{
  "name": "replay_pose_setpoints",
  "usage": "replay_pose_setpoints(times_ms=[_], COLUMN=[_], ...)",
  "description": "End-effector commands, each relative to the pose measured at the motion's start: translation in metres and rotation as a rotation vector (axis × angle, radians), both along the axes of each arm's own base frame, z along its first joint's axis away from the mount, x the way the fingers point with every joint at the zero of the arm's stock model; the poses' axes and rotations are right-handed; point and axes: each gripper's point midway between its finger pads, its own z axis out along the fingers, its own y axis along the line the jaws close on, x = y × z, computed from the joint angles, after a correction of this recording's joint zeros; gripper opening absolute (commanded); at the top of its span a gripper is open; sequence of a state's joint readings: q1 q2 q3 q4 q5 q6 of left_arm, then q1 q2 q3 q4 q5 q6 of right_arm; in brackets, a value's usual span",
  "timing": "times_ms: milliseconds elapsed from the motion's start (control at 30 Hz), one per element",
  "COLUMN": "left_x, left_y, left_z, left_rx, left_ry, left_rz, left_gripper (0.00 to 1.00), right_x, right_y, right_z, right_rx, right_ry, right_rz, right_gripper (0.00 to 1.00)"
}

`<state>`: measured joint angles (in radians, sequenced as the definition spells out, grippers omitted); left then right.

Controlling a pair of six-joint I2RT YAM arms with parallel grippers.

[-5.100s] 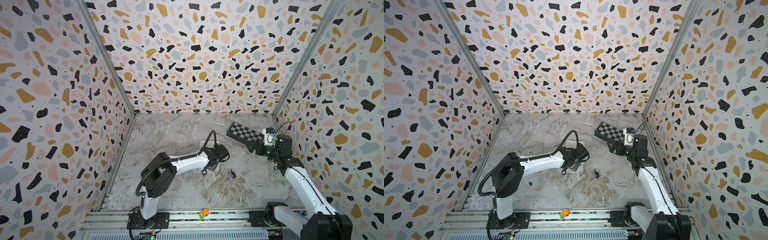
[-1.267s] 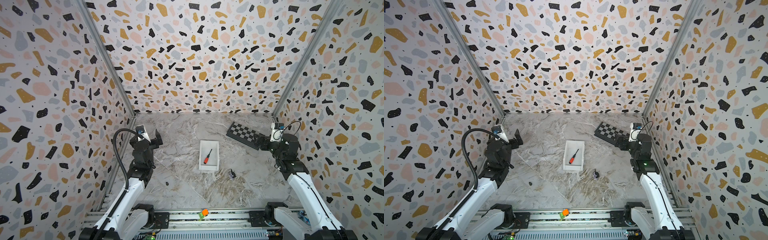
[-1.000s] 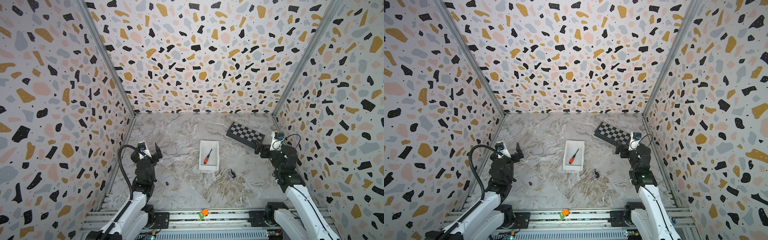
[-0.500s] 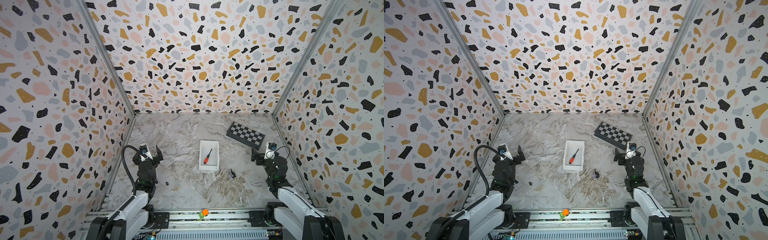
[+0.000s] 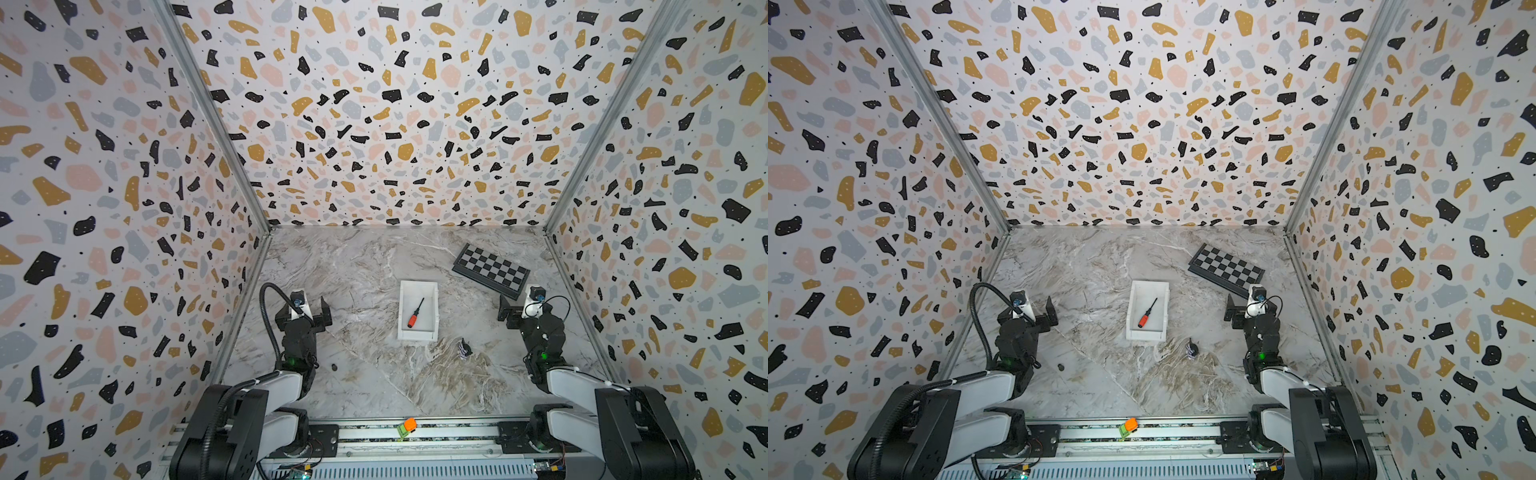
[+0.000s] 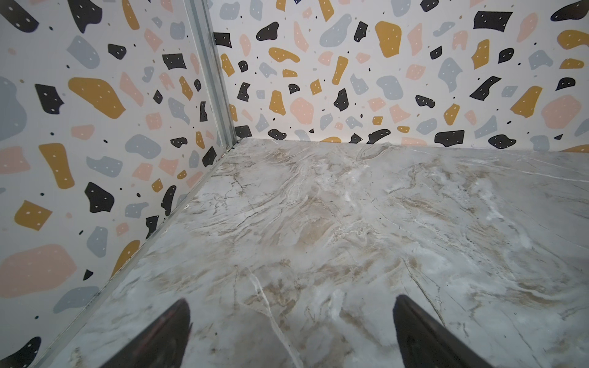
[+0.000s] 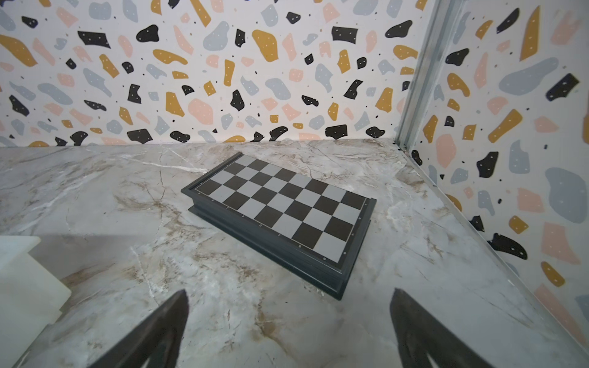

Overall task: Put the screwdriver in the bin
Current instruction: Reset both arms

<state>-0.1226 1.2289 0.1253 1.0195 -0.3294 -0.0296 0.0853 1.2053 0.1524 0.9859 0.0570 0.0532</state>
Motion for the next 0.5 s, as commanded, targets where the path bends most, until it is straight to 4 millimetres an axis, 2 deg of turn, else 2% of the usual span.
replay_pose_setpoints(times_ms=[0,167,233,300,367,467], left_x=[0.006,0.013,0.015,0.017,0.018,0.018], left_y=[0.0,-0.001,0.0,0.0,0.002,0.004], left_z=[0.023,0.008,0.006,0.004,0.005,0.004], left_rx=[0.012,0.02,0.013,0.015,0.012,0.009], left_ry=[-0.105,-0.068,-0.072,-0.044,-0.054,-0.045], left_rz=[-0.002,-0.002,0.007,0.008,0.018,0.029], left_gripper=[1.0,1.0,1.0,1.0,1.0,1.0], right_x=[0.008,0.008,0.011,0.016,0.029,0.029], right_y=[-0.002,-0.003,0.0,0.005,0.007,0.002], right_z=[0.02,0.011,0.003,0.003,-0.013,-0.012], right_rx=[-0.05,-0.062,-0.064,-0.08,-0.067,-0.039], right_ry=[-0.089,-0.104,-0.096,-0.131,-0.02,-0.022], right_rz=[-0.027,-0.027,-0.014,0.008,0.039,0.046], right_gripper=[0.99,0.99,0.99,0.99,0.99,0.99])
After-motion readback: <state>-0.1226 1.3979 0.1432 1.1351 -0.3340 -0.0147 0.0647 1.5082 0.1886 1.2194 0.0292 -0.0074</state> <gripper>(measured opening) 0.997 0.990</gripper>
